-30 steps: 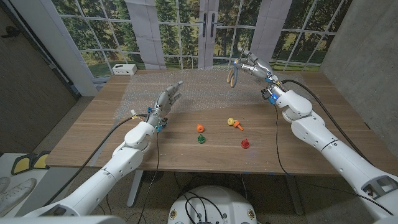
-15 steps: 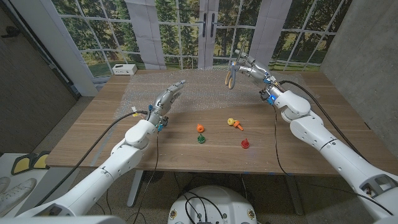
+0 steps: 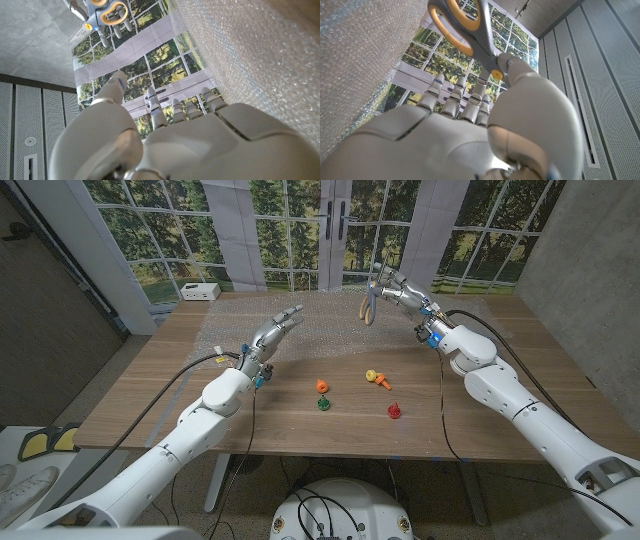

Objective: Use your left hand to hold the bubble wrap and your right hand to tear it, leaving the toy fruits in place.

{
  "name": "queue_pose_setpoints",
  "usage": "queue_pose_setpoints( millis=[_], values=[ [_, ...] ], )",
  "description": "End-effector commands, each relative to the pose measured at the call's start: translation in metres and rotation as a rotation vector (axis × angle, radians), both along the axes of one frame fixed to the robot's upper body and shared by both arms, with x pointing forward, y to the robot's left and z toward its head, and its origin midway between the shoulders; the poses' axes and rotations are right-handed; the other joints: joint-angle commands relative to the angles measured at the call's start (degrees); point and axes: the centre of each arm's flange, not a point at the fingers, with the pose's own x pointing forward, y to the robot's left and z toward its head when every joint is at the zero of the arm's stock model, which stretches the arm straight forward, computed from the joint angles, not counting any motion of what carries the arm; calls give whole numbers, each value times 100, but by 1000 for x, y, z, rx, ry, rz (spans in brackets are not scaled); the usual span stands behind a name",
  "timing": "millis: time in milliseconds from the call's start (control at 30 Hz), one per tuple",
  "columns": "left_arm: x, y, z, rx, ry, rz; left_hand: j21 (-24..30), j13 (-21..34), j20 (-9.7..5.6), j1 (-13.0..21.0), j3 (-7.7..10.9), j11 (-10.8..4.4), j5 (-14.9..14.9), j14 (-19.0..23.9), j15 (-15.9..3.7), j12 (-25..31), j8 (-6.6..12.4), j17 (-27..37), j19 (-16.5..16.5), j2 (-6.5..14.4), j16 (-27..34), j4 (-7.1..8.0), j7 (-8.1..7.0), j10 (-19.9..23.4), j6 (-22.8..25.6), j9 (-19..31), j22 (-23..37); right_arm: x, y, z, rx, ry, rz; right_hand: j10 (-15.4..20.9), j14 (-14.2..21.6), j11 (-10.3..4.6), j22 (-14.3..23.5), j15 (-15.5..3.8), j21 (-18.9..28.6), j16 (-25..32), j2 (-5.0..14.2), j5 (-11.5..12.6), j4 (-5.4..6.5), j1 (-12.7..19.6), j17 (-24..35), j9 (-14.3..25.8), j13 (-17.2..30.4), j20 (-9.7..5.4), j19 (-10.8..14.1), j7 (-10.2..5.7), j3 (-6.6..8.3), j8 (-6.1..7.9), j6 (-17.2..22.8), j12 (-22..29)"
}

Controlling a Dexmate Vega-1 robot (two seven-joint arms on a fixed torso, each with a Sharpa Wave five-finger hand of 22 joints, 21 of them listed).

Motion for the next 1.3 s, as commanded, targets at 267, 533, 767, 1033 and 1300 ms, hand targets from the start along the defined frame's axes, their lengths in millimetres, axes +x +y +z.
queue_pose_setpoints(
  millis=[267,533,767,1033,1300],
  values=[
    [-2,-13,6,28,-22,-20,49,23,39,558,79,10,50,14,0,88,126,9,107,155,61,26,16,43,188,97,-3,3,8,-3,-8,13,7,132,12,-140,21,-921,34,20,60,55,24,46,17,15,387,22,0,-8,-11,6,11,838],
    [-3,-21,6,44,-26,-19,41,26,-6,683,-81,-20,69,19,-34,111,164,9,116,-81,57,36,-8,66,229,133,-3,4,11,-3,-17,17,11,126,3,-136,21,-930,29,20,69,58,27,45,17,15,383,21,-13,-14,-16,5,5,850],
    [-3,-23,7,42,-27,-32,48,28,14,792,-120,-33,105,54,-20,129,193,9,142,-53,65,76,7,94,291,164,0,5,13,-4,-17,20,14,119,7,-143,21,-923,34,21,72,67,29,41,14,15,368,15,-5,-21,-13,8,11,852],
    [-6,-27,7,32,-37,-47,46,30,-33,862,-208,-59,114,81,-95,163,253,9,155,-48,67,129,137,163,439,203,2,5,11,-4,-18,11,-1,117,5,-158,21,-927,32,19,68,78,23,44,9,15,360,19,-11,-17,-8,3,-5,862],
    [-6,-28,11,48,-42,-58,42,31,-31,876,-276,-78,92,98,-83,182,274,9,150,-44,68,163,154,206,503,223,4,5,14,-5,-16,5,12,120,2,-157,21,-920,33,20,65,79,26,36,7,15,349,22,-7,-17,-18,6,-2,873]
  ],
)
